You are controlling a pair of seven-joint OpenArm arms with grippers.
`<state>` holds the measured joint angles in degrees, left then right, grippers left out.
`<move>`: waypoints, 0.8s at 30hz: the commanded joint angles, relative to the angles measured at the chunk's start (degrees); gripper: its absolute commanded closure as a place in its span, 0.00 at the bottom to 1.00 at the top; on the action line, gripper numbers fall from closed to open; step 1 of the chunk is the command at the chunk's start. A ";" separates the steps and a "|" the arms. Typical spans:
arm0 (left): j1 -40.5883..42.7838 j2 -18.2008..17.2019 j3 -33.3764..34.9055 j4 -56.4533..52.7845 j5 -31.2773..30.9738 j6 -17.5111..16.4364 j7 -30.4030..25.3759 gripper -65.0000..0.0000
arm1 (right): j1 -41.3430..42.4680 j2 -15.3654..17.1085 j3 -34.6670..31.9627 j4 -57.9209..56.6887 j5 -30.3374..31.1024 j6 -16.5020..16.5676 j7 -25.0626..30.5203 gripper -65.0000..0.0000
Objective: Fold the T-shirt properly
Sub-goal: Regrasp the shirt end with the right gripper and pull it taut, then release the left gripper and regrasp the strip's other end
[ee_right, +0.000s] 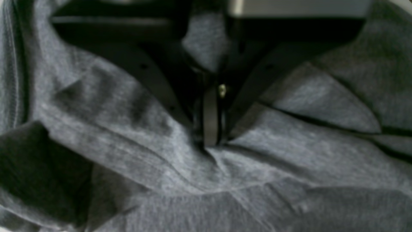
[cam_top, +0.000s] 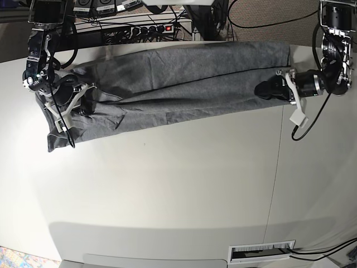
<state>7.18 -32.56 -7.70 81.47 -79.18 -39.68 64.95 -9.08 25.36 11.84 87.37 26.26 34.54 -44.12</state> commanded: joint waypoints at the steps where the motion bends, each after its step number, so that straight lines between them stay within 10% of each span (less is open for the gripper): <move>1: -0.52 -1.09 -0.87 0.79 -3.15 -0.32 0.79 0.71 | 0.02 0.81 0.20 0.26 -1.20 -0.35 -1.95 1.00; 14: 4.74 -1.11 -18.05 0.79 0.96 -0.32 3.85 0.66 | 0.02 0.83 0.20 0.26 -1.22 -0.35 -1.92 1.00; 24: 10.99 -1.09 -24.68 0.79 9.07 7.15 2.69 0.63 | 0.02 0.81 0.22 0.26 -1.20 -0.35 -2.10 1.00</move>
<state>18.55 -32.40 -31.90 81.47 -68.79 -32.40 68.34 -9.08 25.36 11.84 87.37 26.24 34.54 -44.29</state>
